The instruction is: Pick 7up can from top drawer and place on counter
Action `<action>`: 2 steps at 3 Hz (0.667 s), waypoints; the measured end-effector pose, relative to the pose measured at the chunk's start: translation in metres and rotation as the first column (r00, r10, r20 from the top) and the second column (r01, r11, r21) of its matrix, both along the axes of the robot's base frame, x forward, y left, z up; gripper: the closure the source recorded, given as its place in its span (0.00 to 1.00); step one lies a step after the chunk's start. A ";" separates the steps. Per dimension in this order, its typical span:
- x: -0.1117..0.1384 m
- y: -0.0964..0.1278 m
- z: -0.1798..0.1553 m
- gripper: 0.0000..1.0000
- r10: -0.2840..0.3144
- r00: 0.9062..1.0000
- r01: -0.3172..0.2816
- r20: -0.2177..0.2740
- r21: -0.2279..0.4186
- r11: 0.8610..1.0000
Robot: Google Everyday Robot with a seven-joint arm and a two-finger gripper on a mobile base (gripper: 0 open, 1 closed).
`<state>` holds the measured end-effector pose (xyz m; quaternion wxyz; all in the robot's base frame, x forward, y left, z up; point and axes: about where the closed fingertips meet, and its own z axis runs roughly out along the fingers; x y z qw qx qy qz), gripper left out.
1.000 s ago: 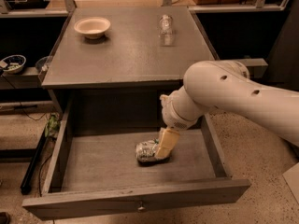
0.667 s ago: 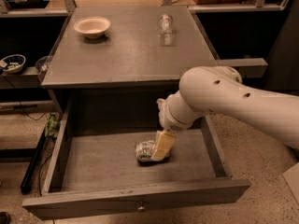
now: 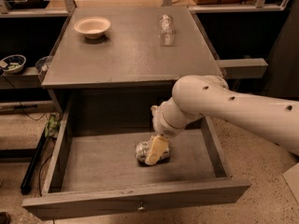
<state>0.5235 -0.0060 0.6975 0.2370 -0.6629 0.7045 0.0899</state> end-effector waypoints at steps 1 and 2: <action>-0.002 0.011 -0.028 0.00 -0.015 0.999 0.016 -0.032 0.031 0.999; -0.004 0.024 -0.050 0.00 -0.013 0.998 0.017 -0.058 0.064 0.998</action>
Offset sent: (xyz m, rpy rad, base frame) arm -0.0023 0.0252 -0.0573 0.0681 0.0615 -0.0270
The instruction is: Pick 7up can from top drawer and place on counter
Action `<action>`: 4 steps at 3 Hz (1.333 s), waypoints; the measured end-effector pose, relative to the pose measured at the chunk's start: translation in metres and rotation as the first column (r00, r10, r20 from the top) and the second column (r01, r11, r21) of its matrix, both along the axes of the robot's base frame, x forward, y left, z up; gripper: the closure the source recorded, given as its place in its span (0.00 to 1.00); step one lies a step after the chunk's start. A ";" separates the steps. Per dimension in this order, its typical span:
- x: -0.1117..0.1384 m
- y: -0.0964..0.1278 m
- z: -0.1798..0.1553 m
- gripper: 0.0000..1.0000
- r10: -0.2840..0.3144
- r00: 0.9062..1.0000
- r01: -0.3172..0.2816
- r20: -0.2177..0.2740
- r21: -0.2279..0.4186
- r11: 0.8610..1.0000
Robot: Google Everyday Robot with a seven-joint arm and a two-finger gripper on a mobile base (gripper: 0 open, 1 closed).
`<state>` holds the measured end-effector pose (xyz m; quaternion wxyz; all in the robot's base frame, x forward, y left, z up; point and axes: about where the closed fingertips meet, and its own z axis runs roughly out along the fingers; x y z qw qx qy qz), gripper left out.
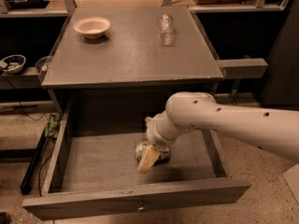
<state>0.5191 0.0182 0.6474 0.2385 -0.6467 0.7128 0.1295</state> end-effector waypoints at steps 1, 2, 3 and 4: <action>0.001 -0.003 -0.002 0.00 -0.004 1.000 0.004 -0.001 -0.009 1.000; 0.005 -0.025 -0.016 0.00 -0.021 1.000 0.021 -0.011 -0.058 0.998; 0.005 -0.023 -0.015 0.00 -0.014 1.000 0.013 -0.007 -0.065 0.998; 0.004 -0.020 -0.017 0.00 -0.007 1.000 0.006 -0.013 -0.063 0.998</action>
Offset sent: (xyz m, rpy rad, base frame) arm 0.0068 -0.0279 -0.0165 -0.0857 0.0077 -0.0402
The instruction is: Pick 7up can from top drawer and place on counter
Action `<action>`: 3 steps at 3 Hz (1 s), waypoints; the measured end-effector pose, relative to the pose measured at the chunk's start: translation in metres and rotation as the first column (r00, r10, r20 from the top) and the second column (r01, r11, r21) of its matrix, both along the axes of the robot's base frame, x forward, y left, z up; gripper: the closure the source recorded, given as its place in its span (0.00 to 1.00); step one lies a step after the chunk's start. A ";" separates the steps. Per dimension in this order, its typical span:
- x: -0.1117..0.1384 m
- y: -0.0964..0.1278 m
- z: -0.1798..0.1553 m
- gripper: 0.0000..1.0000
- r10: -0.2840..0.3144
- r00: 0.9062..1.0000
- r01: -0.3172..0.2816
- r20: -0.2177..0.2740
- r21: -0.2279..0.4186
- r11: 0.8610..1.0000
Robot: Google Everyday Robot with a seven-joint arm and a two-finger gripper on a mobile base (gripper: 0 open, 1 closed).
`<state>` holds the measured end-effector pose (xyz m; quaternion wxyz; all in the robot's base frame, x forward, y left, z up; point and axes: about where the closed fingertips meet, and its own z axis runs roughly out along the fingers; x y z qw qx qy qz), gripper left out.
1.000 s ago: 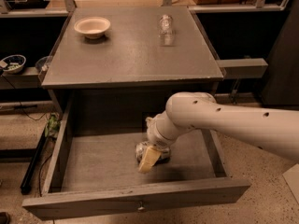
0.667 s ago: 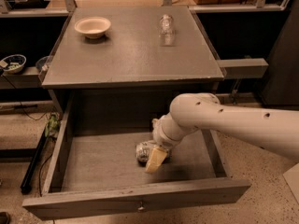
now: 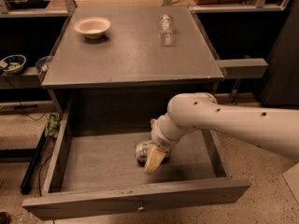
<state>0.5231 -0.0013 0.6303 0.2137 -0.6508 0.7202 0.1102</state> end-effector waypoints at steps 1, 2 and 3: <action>-0.002 0.008 -0.002 0.00 0.019 1.000 -0.019 -0.004 0.003 1.000; -0.007 0.023 -0.012 0.00 0.037 0.999 -0.037 -0.025 0.018 0.999; -0.007 0.023 -0.012 0.00 0.037 0.999 -0.037 -0.026 0.019 0.999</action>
Offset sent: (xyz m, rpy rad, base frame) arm -0.0069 0.0288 -0.0114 0.0210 0.0257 0.0608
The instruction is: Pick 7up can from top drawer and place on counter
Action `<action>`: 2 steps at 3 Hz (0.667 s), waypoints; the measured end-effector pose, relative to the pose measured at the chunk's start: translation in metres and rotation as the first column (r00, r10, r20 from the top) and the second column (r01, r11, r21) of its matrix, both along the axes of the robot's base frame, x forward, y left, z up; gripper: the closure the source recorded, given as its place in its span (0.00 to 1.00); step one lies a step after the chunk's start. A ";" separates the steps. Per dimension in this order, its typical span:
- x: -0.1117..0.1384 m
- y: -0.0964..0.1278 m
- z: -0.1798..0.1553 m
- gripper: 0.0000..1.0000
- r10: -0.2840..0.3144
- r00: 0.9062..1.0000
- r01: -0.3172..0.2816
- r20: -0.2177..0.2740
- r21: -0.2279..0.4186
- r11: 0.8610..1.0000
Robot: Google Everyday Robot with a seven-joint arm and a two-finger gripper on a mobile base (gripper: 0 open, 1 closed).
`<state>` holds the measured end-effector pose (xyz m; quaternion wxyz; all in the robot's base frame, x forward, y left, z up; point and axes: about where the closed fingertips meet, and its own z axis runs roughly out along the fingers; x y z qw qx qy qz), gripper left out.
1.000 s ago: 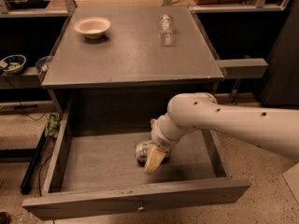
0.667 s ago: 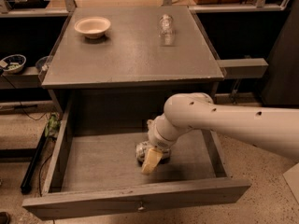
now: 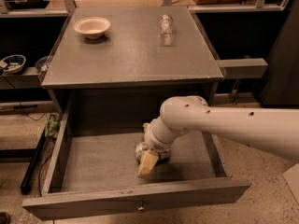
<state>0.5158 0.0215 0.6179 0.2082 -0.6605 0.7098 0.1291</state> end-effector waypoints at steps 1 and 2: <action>0.001 -0.004 -0.004 0.00 -0.010 1.000 0.010 -0.011 0.013 1.000; 0.006 -0.020 -0.012 0.00 -0.031 0.999 0.031 -0.021 -0.006 1.000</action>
Offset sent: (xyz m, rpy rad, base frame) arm 0.0140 -0.0393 -0.0180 -0.0282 0.0249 -0.0567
